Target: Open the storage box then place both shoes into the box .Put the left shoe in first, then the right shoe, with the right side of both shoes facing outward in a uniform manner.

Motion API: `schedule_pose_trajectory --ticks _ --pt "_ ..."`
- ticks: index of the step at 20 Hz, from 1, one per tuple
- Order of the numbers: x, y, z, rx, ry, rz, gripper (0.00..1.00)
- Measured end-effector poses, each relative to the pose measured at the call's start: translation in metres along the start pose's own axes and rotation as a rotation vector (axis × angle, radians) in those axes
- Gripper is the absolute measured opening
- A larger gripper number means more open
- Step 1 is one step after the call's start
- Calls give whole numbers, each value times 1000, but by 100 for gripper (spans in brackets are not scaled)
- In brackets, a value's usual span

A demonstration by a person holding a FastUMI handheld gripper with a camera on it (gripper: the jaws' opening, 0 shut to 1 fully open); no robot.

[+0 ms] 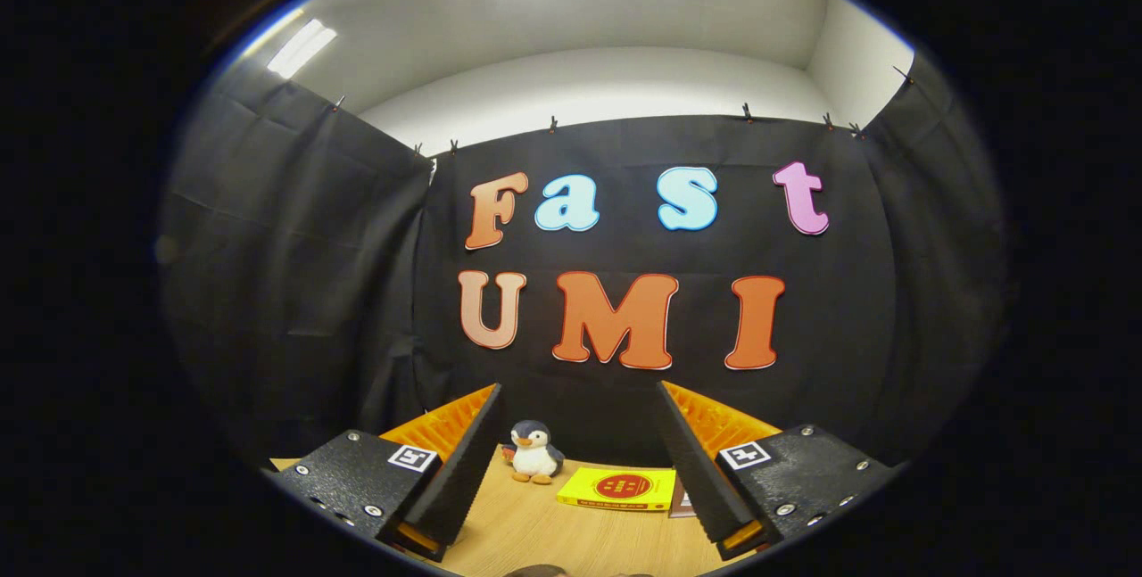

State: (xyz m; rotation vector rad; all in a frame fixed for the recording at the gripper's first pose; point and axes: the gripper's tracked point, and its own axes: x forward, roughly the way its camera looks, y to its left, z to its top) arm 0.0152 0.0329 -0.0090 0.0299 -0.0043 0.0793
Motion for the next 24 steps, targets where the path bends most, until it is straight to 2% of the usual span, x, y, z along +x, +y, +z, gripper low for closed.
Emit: schedule_pose_trajectory --ticks 3,8,11,16,24 --pt "4 1 -17 18 41 3 99" --pt "-4 25 -84 84 237 81 99" --pt "-10 53 -127 164 356 148 99" --pt "-25 101 -213 346 567 211 98" --pt "-68 184 -292 487 922 394 98"
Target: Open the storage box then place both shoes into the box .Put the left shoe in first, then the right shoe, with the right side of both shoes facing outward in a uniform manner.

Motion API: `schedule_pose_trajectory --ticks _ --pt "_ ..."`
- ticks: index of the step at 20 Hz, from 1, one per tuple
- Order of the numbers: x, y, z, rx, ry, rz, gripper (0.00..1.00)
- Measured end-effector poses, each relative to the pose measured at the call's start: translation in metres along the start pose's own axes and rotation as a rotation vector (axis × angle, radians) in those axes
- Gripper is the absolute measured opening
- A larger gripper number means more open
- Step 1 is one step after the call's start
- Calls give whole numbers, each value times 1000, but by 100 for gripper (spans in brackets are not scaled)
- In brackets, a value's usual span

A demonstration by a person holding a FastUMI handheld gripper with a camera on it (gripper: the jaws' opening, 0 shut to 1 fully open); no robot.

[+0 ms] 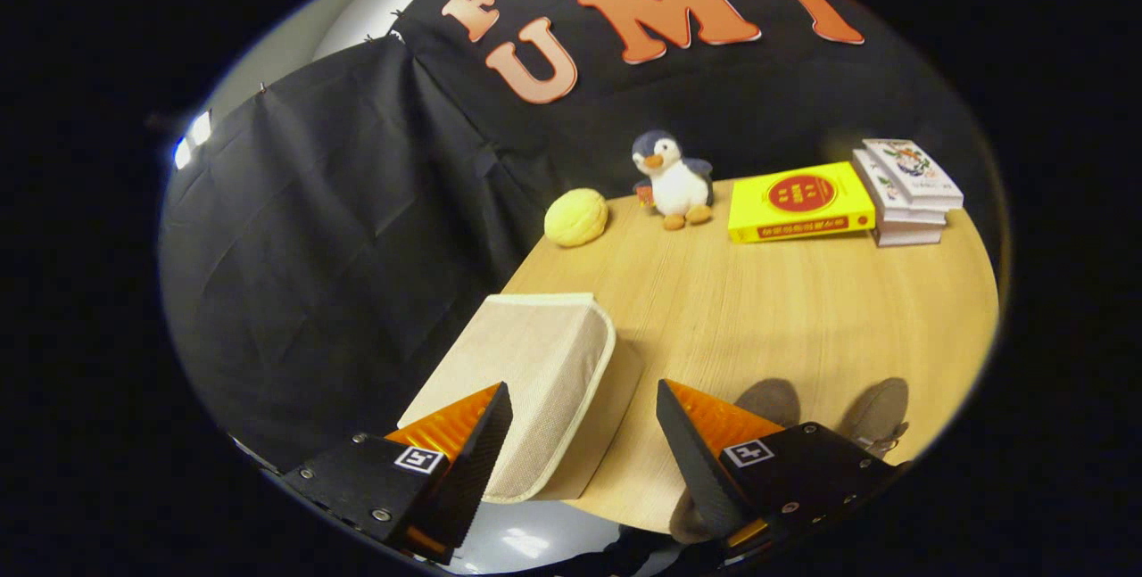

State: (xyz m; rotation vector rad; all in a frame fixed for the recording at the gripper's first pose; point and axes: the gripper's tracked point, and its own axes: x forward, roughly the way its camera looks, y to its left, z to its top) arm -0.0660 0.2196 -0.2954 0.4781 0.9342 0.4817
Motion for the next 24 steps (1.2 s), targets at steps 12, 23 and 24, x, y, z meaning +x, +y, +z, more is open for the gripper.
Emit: schedule_pose_trajectory --ticks 12,23,24 --pt "62 32 -73 173 250 144 98" --pt "17 92 -4 228 136 325 78" --pt "10 104 7 212 116 354 73"
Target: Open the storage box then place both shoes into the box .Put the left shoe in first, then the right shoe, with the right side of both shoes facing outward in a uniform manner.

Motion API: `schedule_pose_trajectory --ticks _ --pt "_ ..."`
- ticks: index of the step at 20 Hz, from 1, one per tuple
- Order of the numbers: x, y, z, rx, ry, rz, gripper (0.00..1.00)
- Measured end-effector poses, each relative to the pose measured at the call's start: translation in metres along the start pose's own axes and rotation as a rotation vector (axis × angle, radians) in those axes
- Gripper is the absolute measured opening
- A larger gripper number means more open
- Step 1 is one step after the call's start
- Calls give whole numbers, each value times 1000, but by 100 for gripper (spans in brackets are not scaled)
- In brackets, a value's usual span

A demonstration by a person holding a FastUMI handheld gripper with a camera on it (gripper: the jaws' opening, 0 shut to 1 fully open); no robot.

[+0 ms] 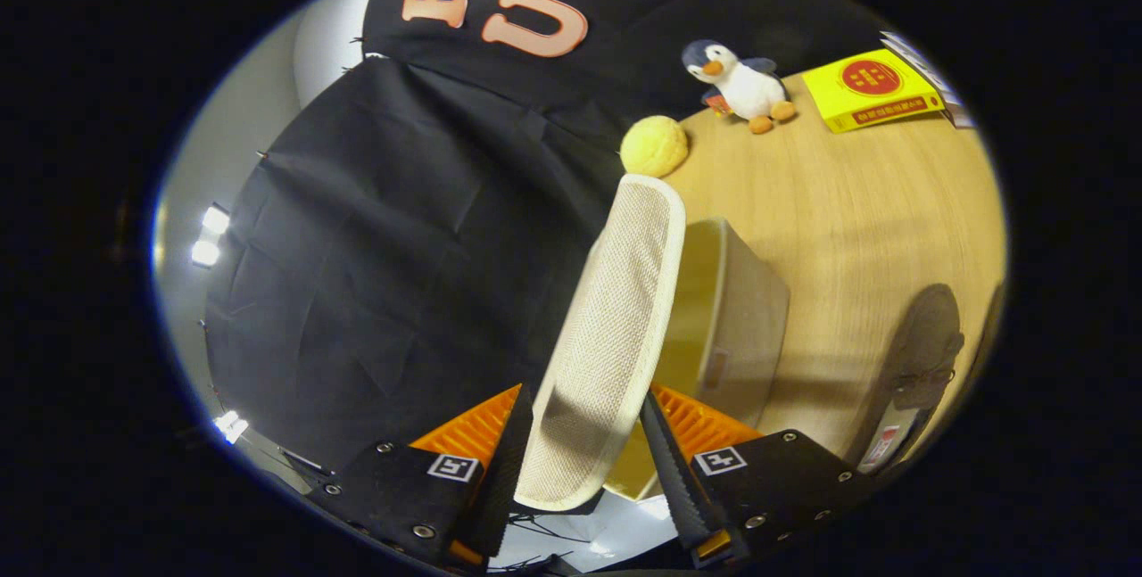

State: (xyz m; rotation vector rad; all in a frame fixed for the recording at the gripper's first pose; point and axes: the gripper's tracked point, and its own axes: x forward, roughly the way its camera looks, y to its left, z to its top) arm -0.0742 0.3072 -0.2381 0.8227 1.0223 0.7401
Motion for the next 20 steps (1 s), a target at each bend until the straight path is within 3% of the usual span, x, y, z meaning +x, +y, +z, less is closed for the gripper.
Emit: schedule_pose_trajectory --ticks 3,6,10,14,20 --pt "5 35 14 -69 -15 39 65" --pt "18 61 17 -122 -11 28 45" --pt "47 110 17 -167 7 74 28" --pt "86 147 15 -191 37 76 22" --pt "154 184 -2 -262 78 37 22"
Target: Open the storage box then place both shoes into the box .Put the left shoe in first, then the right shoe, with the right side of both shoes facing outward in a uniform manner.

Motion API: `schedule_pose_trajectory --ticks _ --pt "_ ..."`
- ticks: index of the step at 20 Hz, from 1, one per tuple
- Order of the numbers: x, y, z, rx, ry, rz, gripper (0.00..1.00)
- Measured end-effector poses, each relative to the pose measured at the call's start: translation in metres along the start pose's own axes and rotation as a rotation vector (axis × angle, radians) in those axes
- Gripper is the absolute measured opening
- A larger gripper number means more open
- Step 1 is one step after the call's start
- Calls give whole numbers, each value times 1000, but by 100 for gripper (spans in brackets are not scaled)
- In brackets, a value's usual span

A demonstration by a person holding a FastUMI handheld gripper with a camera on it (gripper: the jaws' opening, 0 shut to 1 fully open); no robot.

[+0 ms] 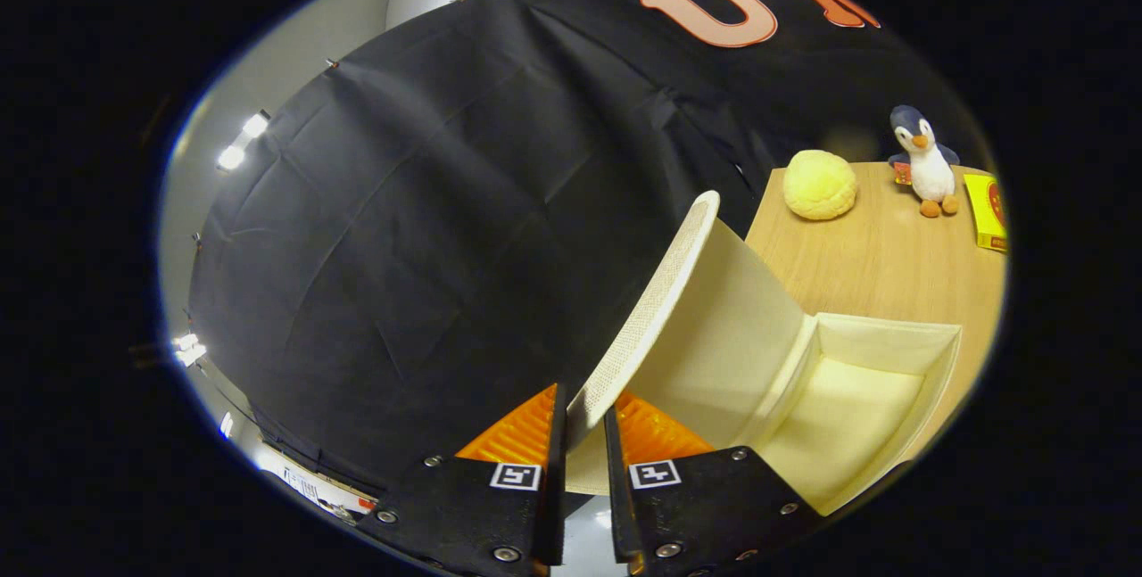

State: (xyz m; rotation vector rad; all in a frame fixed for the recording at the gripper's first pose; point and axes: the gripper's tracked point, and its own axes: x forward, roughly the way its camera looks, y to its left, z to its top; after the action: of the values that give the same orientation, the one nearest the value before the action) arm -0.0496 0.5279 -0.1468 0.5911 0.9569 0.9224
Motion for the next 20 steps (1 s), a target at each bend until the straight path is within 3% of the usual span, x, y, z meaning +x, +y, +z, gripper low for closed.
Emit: schedule_pose_trajectory --ticks 6,7,8,9,12,16,20 --pt "66 11 -13 30 32 -75 24" --pt "70 11 -14 25 23 -80 31" --pt "72 13 -12 12 6 -90 44" --pt "69 12 -11 -10 -13 -98 50" --pt "47 -1 -12 -73 -51 -141 70" --pt "-3 -49 -12 -157 -106 -255 81" --pt "-67 -120 -23 -247 -145 -426 88"
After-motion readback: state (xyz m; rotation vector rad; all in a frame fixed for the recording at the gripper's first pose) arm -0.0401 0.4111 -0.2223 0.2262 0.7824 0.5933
